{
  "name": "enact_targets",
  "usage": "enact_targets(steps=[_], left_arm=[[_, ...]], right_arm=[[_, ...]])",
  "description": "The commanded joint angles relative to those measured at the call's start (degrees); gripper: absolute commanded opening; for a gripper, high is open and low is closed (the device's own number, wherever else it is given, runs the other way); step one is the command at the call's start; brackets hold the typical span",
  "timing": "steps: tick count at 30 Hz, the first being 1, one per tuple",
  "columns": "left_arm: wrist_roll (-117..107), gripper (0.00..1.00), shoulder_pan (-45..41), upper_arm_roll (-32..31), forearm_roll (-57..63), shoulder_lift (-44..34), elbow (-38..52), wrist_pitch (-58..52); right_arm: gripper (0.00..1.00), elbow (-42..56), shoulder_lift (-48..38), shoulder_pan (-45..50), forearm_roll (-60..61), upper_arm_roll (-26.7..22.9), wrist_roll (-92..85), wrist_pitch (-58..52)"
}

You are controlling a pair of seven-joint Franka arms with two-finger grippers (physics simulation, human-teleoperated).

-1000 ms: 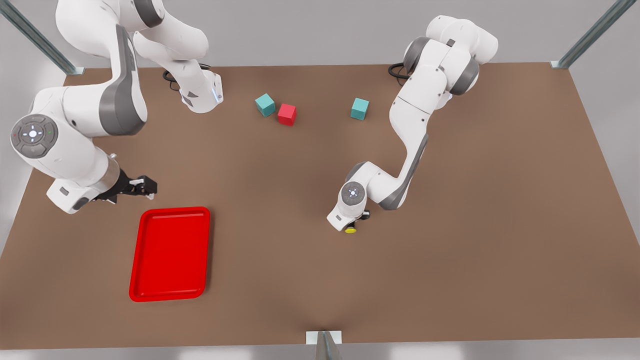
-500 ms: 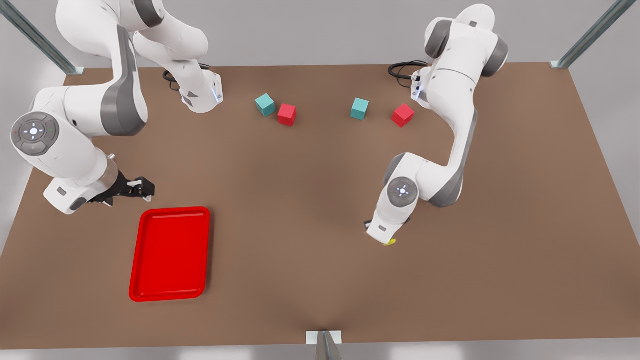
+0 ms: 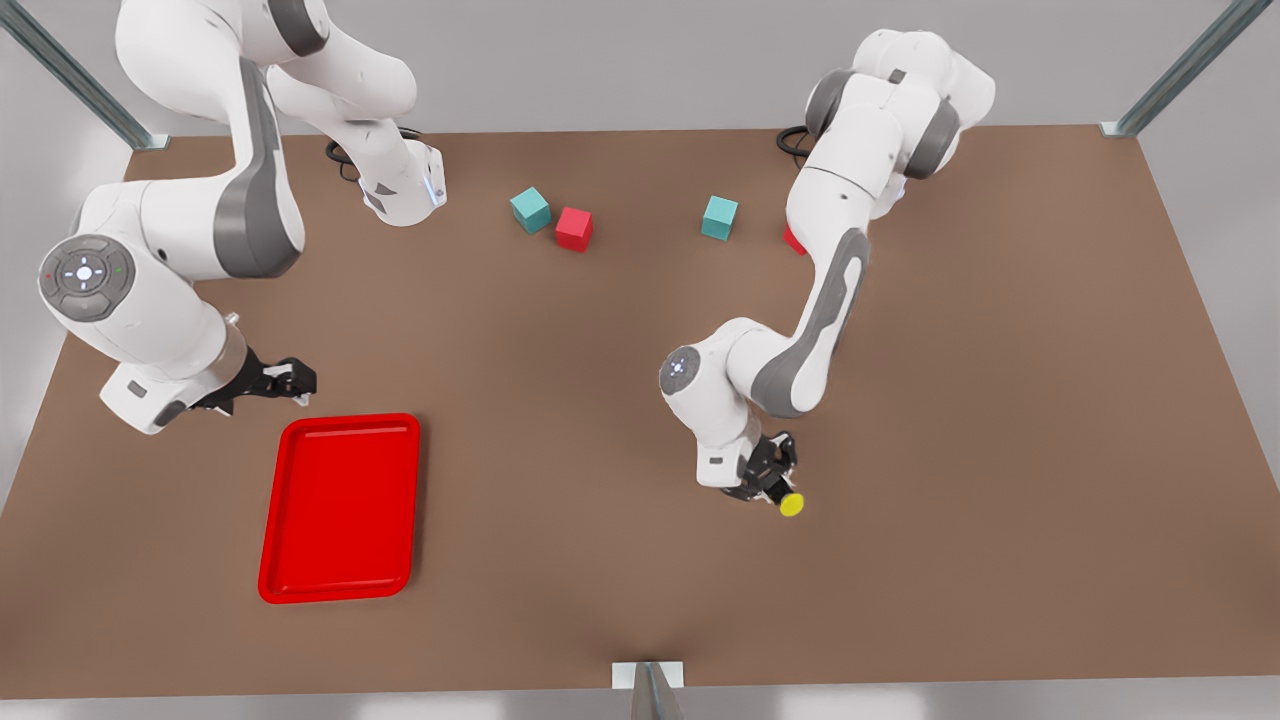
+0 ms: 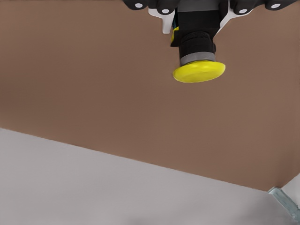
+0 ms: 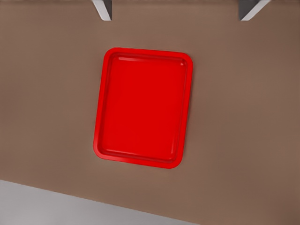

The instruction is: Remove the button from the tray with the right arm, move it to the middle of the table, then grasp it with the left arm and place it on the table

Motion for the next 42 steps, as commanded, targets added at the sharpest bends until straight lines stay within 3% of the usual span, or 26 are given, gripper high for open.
enact_targets(steps=[1, 11, 20, 42], left_arm=[[-65.62, 0.26, -1.34, 0.17, 8.13, 2.40, -0.03, -3.09], [-75.65, 0.26, -7.05, 1.14, 7.87, 7.59, 0.06, -14.69], [-75.48, 0.26, -11.45, 1.31, 12.97, 11.19, -0.47, -18.82], [-68.53, 0.26, -15.75, 1.23, 20.00, 14.45, -3.99, -20.67]], right_arm=[[1.00, 0.02, 0.23, 0.00, -0.07, 0.00, -0.22, 0.10], [1.00, 0.02, 0.32, 0.35, 0.02, 0.09, -0.22, 0.10], [1.00, -0.15, 0.32, 0.26, -0.07, 0.09, -0.39, 0.45], [1.00, -0.15, 0.76, 0.26, -0.07, 0.09, -0.30, 0.45]])
